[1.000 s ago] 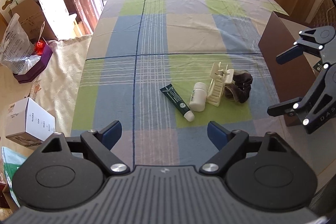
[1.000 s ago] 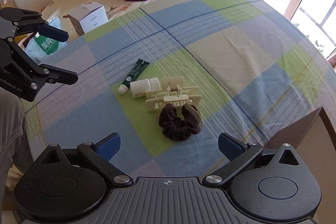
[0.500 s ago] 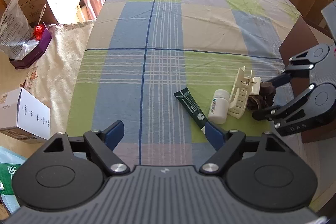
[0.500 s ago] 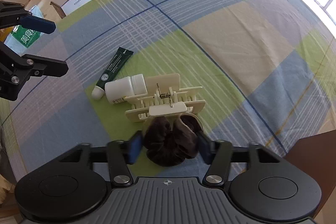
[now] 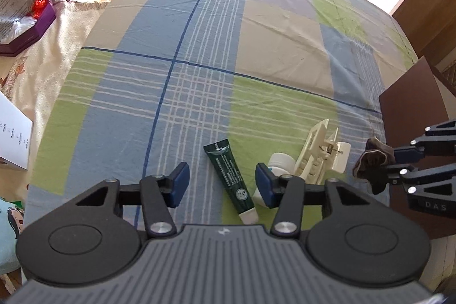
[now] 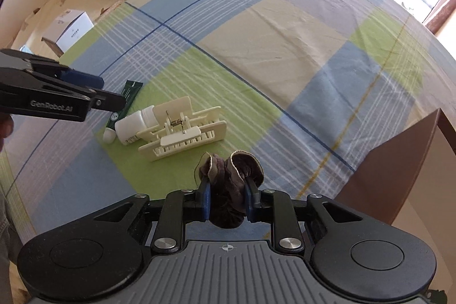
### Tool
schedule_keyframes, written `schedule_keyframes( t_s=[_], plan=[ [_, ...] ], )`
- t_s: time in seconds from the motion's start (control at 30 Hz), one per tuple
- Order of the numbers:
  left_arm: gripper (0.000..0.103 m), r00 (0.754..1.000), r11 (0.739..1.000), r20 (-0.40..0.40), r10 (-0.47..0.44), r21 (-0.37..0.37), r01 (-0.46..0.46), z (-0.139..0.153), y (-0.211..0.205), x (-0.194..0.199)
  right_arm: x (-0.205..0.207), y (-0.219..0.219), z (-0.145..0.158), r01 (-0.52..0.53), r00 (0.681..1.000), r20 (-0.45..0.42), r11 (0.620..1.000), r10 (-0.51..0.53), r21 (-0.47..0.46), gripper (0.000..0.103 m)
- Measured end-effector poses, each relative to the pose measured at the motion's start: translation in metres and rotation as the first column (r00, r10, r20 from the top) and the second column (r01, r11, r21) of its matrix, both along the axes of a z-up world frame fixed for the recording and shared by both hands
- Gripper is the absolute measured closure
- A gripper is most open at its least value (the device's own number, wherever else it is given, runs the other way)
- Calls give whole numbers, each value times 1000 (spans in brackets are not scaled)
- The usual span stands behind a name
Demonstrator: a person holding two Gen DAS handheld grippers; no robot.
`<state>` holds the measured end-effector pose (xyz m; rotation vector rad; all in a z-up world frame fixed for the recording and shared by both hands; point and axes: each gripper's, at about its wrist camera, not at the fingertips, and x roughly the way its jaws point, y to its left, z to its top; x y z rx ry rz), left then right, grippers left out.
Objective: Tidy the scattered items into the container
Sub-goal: 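Grasp the brown scrunchie with the right tool while the left tool grasps the green tube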
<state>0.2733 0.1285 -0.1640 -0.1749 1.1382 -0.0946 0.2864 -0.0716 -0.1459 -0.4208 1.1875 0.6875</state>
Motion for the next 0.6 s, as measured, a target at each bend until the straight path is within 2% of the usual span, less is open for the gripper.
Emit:
schedule_keyframes(
  t_s=[0.07, 0.13, 0.23, 0.6],
  plan=[
    [73, 1000, 1000, -7, -4, 8, 4, -6, -3, 2, 1, -6, 4, 24, 1000, -6, 999, -24, 25, 77],
    [76, 1000, 1000, -2, -21, 22, 21, -9, -6, 2, 0, -11, 6, 42, 999, -10, 998, -42, 41, 77],
    [90, 999, 999, 0, -41, 35, 41, -10, -4, -5, -3, -15, 10, 37, 999, -5, 997, -37, 65, 77],
    [91, 988, 981, -6, -157, 115, 157, -6, 3, -56, -24, -17, 13, 23, 1000, -6, 993, -22, 116, 77]
  ],
)
